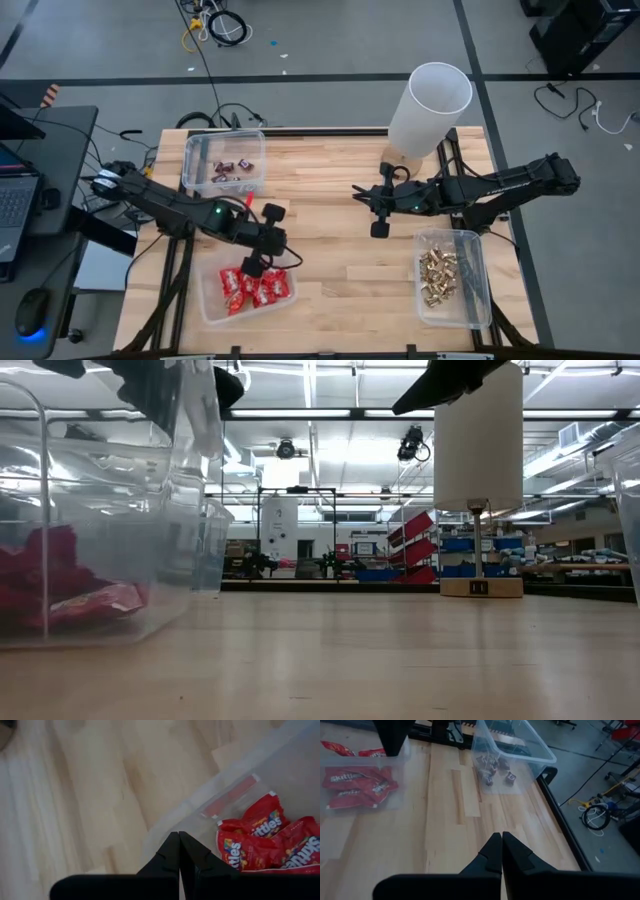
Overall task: Sort candy
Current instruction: Move the transparent bin to the center of the table
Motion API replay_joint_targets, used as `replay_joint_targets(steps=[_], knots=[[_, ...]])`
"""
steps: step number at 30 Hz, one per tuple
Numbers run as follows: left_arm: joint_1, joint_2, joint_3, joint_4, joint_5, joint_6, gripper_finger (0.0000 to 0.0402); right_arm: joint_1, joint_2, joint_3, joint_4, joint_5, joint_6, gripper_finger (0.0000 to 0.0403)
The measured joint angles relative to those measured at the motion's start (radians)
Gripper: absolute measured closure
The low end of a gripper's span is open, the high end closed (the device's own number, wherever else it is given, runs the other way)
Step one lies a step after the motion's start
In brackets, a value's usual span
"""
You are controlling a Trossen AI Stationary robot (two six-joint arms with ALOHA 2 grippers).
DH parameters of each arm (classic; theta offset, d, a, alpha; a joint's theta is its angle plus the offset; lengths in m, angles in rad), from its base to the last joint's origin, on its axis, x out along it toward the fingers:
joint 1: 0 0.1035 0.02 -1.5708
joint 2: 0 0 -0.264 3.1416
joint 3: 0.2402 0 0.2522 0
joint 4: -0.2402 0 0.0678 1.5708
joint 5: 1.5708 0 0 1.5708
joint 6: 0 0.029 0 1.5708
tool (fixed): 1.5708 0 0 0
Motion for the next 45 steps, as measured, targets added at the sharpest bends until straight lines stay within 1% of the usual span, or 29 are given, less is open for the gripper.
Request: replay_joint_targets(steps=[4, 8, 12, 14, 16, 19, 21, 23, 25, 29, 30, 32, 35, 39, 42, 45], knots=[[0.005, 0.035, 0.000, 0.050, 0.012, 0.055, 0.0401, 0.000, 0.000, 0.000, -0.007, 0.000, 0.011, 0.0403], [-0.001, 0.034, 0.002, 0.101, 0.007, 0.105, 0.0401, 0.000, 0.000, 0.000, -0.007, 0.000, 0.011, 0.0403], [-0.019, 0.032, 0.065, 0.041, -0.061, 0.108, 0.0402, 0.000, 0.000, 0.000, -0.007, 0.000, 0.011, 0.0403], [-0.041, 0.031, 0.120, -0.033, -0.091, 0.102, 0.0402, 0.000, 0.000, 0.000, -0.007, 0.000, 0.011, 0.0403], [-0.072, 0.031, 0.177, -0.102, -0.098, 0.067, 0.0402, 0.000, 0.000, 0.000, -0.008, 0.000, 0.012, 0.0403], [-0.140, 0.031, 0.267, -0.243, -0.091, -0.045, 0.0402, 0.000, 0.000, 0.000, -0.011, 0.000, 0.020, 0.0403], [-0.199, 0.029, 0.318, -0.335, -0.040, -0.157, 0.0401, 0.000, 0.000, -0.006, -0.003, 0.000, 0.021, 0.0403], [-0.262, 0.029, 0.348, -0.390, 0.037, -0.282, 0.0401, 0.000, 0.000, -0.024, 0.012, 0.001, 0.021, 0.0403], [-0.323, 0.029, 0.359, -0.391, 0.117, -0.399, 0.0401, 0.000, 0.000, -0.046, 0.038, 0.000, 0.019, 0.0403], [-0.422, 0.034, 0.360, -0.332, 0.299, -0.610, 0.0401, -0.002, 0.000, -0.081, 0.092, 0.000, 0.022, 0.0403], [-0.439, 0.036, 0.360, -0.318, 0.324, -0.677, 0.0401, -0.002, 0.000, -0.085, 0.101, 0.001, 0.023, 0.0403], [-0.464, 0.041, 0.360, -0.296, 0.330, -0.806, 0.0401, -0.002, 0.000, -0.086, 0.122, 0.000, 0.026, 0.0403], [-0.505, 0.052, 0.360, -0.256, 0.319, -0.927, 0.0401, -0.002, 0.000, -0.086, 0.153, 0.000, 0.025, 0.0403], [-0.558, 0.093, 0.360, -0.180, 0.278, -1.006, 0.0401, -0.002, 0.000, -0.086, 0.162, 0.000, 0.027, 0.0403], [-0.591, 0.156, 0.360, -0.170, 0.253, -1.070, 0.0401, -0.002, 0.017, -0.086, 0.196, -0.001, 0.050, 0.0403], [-0.625, 0.222, 0.360, -0.174, 0.194, -1.077, 0.0401, -0.002, 0.067, -0.085, 0.243, -0.068, 0.029, 0.0403]])
